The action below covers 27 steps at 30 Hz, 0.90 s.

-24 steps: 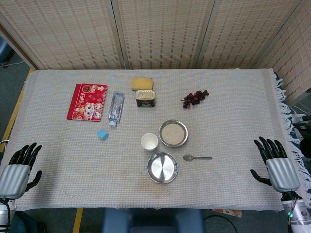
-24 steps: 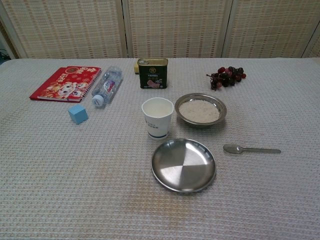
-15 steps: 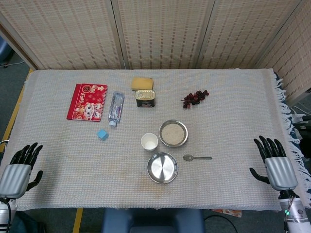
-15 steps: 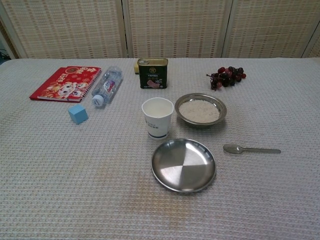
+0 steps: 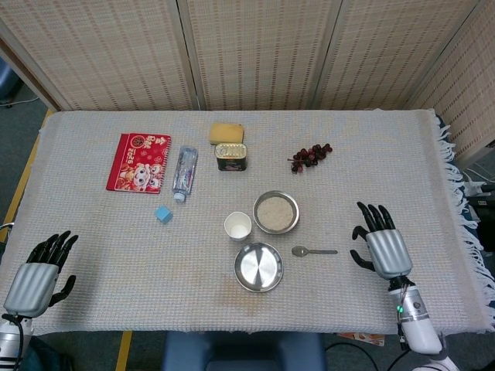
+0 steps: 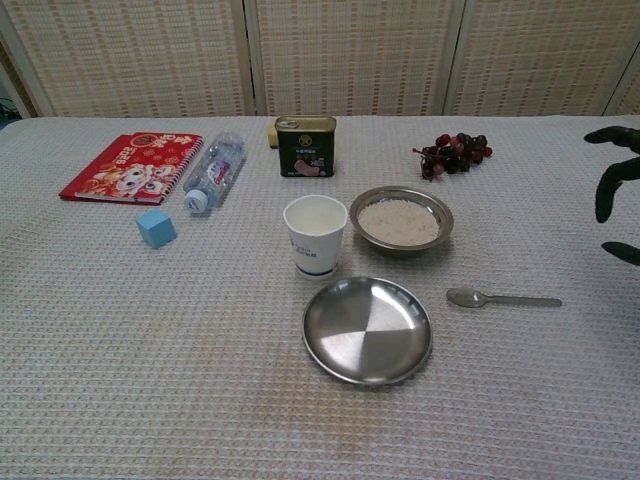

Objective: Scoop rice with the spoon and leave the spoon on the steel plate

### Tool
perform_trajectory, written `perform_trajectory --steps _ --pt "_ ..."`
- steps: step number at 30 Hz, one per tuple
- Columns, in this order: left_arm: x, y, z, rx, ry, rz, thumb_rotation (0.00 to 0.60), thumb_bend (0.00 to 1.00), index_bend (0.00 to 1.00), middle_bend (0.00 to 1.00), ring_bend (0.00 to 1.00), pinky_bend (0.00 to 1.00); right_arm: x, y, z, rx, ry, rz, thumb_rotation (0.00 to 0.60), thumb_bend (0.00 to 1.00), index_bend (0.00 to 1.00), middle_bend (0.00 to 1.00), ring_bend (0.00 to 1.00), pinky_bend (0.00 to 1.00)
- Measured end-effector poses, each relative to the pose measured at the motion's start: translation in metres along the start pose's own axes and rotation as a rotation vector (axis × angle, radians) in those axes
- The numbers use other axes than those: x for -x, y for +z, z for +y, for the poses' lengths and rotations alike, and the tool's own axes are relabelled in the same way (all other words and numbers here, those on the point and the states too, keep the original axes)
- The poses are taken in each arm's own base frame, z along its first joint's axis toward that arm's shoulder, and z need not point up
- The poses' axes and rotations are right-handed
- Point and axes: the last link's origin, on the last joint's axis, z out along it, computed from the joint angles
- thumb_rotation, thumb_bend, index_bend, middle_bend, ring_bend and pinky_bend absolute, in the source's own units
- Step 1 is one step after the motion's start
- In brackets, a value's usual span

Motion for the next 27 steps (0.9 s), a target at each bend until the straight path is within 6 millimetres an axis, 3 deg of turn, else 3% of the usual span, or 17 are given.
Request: perform_trajectory --steps 6,12,27 --pt "-0.002 0.000 -0.004 -0.003 -0.009 0.002 0.600 0.41 0.00 0.00 0.04 0.15 0.022 0.019 -0.020 -0.024 -0.016 -0.069 0.558 0.23 0.51 0.00 0.00 0.00" --pt "-0.002 -0.002 -0.005 0.006 -0.015 0.003 0.600 0.41 0.00 0.00 0.04 0.15 0.039 0.028 -0.027 -0.047 -0.055 -0.131 0.559 0.26 0.50 0.00 0.00 0.00" --pt "-0.001 0.000 -0.006 0.004 -0.005 -0.006 0.600 0.41 0.00 0.00 0.04 0.15 0.056 0.038 -0.037 -0.081 -0.110 -0.215 0.560 0.29 0.47 0.00 0.00 0.00"
